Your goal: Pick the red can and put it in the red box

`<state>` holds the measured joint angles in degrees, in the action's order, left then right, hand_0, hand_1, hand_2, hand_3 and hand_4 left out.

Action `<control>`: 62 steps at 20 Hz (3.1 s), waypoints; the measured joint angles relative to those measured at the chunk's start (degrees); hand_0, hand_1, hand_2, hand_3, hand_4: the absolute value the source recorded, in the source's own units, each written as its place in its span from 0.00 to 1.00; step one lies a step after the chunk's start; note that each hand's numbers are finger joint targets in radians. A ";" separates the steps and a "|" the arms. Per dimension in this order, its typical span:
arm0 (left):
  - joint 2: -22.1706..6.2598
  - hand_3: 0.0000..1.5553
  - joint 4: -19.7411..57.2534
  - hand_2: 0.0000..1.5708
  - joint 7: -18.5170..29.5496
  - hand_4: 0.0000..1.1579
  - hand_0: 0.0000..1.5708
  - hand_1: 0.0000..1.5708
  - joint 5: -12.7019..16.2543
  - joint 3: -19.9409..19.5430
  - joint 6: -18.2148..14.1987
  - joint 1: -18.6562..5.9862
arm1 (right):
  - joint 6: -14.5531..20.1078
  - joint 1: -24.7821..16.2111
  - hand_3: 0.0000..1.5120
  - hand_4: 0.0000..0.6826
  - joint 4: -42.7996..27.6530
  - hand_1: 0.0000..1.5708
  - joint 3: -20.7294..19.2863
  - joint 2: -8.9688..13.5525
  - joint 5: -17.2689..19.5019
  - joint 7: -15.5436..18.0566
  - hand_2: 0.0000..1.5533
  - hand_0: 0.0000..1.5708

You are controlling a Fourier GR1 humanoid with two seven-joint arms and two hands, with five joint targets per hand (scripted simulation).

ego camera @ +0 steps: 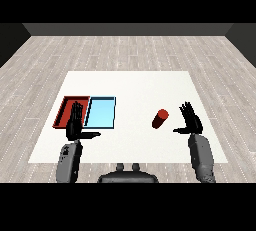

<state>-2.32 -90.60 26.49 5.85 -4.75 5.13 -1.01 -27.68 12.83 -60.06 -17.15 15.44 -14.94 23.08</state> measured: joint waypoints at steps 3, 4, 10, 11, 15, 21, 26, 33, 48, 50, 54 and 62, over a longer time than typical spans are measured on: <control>0.57 0.00 -1.58 0.00 -0.68 0.00 0.00 0.00 -0.25 1.59 -1.34 0.66 | 0.53 -0.86 0.00 0.00 -1.26 0.00 0.39 -0.68 -0.89 -1.31 0.00 0.00; 0.40 0.00 -2.11 0.00 -0.72 0.00 0.00 0.00 -0.17 1.55 -1.19 1.34 | 0.78 -0.71 0.00 0.00 -1.24 0.00 0.62 -0.93 -1.02 -1.66 0.00 0.00; 0.18 0.00 -2.42 0.00 -0.95 0.00 0.00 0.00 -0.08 1.78 -0.75 1.42 | 1.91 -0.44 0.00 0.00 0.36 0.00 2.40 -3.34 -0.68 -0.76 0.00 0.00; 0.30 0.00 -1.98 0.00 -0.46 0.00 0.00 0.00 -0.22 1.91 -0.72 1.31 | 2.59 0.21 0.00 0.00 0.41 0.00 2.73 -3.79 -0.67 -1.21 0.00 0.00; 0.95 0.00 -1.79 0.00 0.38 0.00 0.00 0.00 -0.22 2.43 -0.80 1.75 | 2.31 1.40 0.00 0.00 2.70 0.00 2.75 -3.74 -1.39 -1.01 0.00 0.00; 0.02 0.00 -0.99 0.00 0.86 0.00 0.00 0.00 0.53 1.51 0.29 1.70 | 3.24 1.48 0.00 0.00 2.50 0.00 4.30 -5.62 -1.83 -1.26 0.00 0.00; -0.20 0.00 -3.30 0.00 -0.24 0.00 0.00 0.00 1.33 1.45 0.78 2.37 | 4.16 3.63 0.00 0.00 4.76 0.00 4.99 -6.17 -1.79 -1.29 0.00 0.00; 0.65 0.00 -3.36 0.00 0.13 0.00 0.00 0.00 0.60 2.54 0.21 2.61 | 5.56 4.30 0.00 0.00 6.29 0.00 5.92 -6.46 -1.25 -1.26 0.00 0.00; -0.29 0.00 -2.58 0.00 -0.53 0.00 0.00 0.00 1.91 0.70 0.76 1.52 | 8.98 6.87 0.00 0.00 9.38 0.00 7.63 -7.86 0.11 -0.49 0.00 0.00; 0.02 0.00 -2.18 0.00 -0.03 0.00 0.00 0.00 1.35 1.04 0.43 1.38 | 8.76 8.52 0.00 0.00 12.00 0.00 7.39 -7.86 0.14 0.23 0.00 0.00; 0.01 0.00 -2.33 0.00 -0.61 0.00 0.00 0.00 1.43 1.25 0.57 1.19 | 9.41 8.45 0.00 0.00 11.33 0.00 7.90 -8.52 -0.15 -0.68 0.00 0.00; 0.35 0.00 -4.40 0.00 -1.44 0.00 0.00 0.00 1.68 1.65 0.38 2.33 | 10.10 10.57 0.00 0.00 14.04 0.00 8.48 -8.47 0.96 -0.13 0.00 0.00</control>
<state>-1.97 -95.01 25.05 7.53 -3.10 5.51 1.32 -17.58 23.41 -46.02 -8.67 6.97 -13.98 22.95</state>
